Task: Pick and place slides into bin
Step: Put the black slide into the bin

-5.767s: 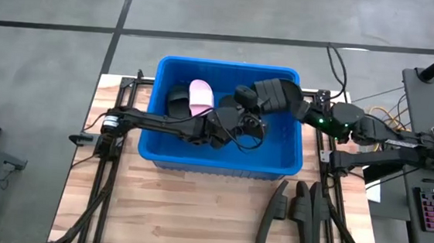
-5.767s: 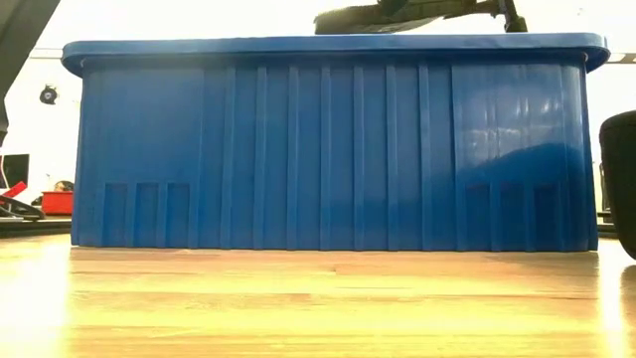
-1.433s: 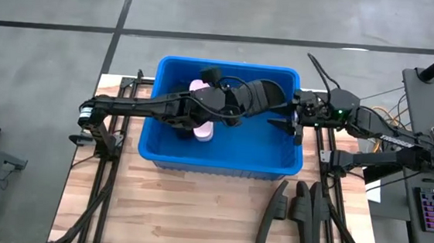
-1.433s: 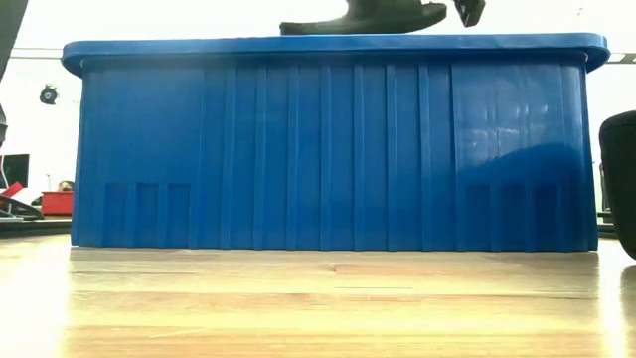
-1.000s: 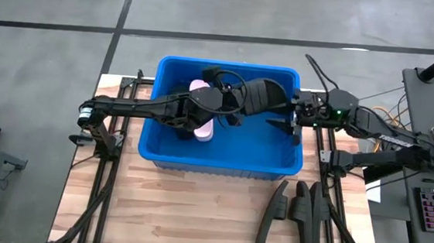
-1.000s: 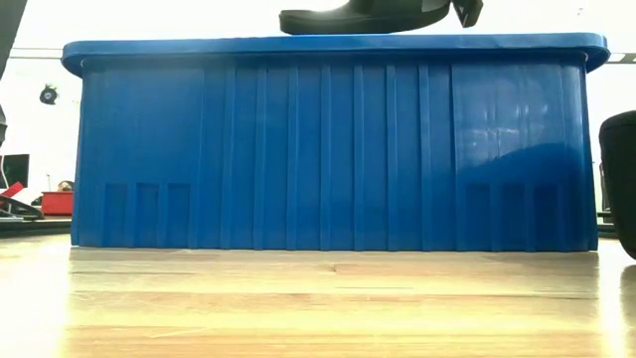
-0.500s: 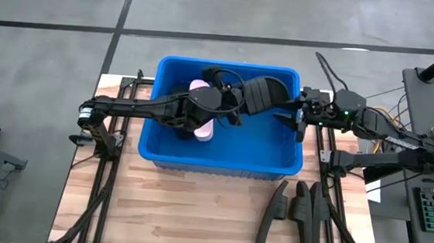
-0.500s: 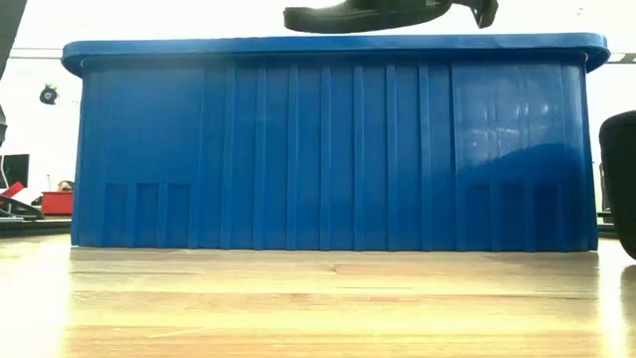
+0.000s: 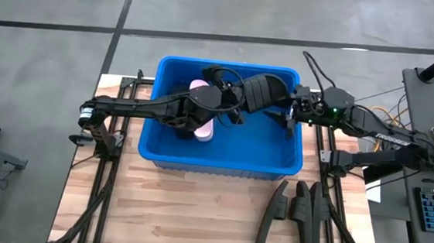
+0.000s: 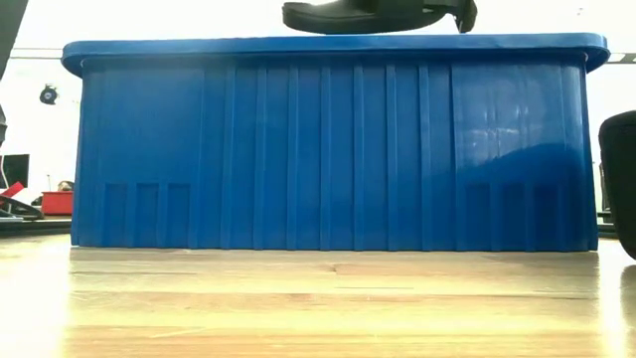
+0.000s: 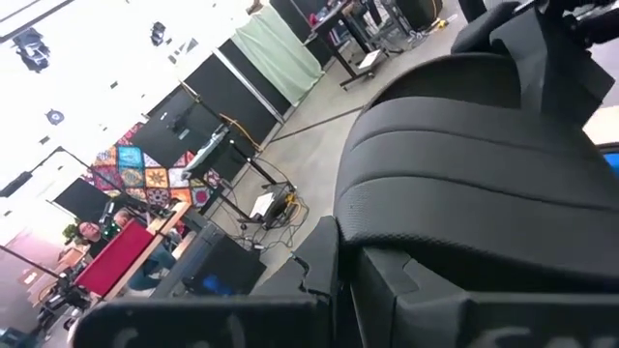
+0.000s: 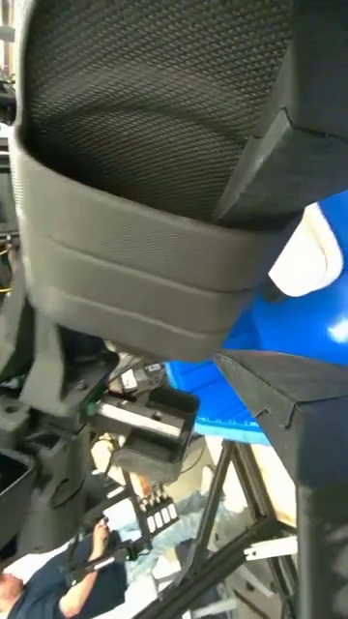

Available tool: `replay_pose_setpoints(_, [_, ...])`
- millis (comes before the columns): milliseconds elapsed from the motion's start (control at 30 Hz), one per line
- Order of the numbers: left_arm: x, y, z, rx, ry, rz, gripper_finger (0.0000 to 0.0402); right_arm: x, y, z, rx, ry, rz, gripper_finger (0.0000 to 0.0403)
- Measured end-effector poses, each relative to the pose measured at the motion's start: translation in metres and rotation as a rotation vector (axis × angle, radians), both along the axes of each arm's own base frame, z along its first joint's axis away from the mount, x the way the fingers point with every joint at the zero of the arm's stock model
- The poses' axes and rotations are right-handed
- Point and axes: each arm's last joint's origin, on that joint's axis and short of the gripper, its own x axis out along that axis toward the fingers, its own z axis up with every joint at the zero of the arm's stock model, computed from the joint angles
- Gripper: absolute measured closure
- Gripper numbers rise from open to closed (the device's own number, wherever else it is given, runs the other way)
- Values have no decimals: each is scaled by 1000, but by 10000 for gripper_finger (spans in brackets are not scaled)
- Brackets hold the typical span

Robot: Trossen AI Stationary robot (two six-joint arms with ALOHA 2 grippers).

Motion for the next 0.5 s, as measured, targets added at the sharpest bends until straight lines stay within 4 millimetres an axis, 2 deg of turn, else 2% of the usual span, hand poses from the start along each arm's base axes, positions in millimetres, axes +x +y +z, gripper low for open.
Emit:
replay_pose_setpoints(100, [1,0,-1,0,9,-2,401,3,-1,-2,14,12,-5,202])
replay_pose_setpoints(167, [1,0,-1,-1,8,-11,401,5,-1,-3,25,7,-7,224])
replay_pose_setpoints(367, [-1,2,1,9,15,-22,393,5,-3,-1,73,-26,-61,372])
replay_pose_setpoints(500, [-5,1,6,8,4,-47,353,2,-3,3,100,-61,-55,389])
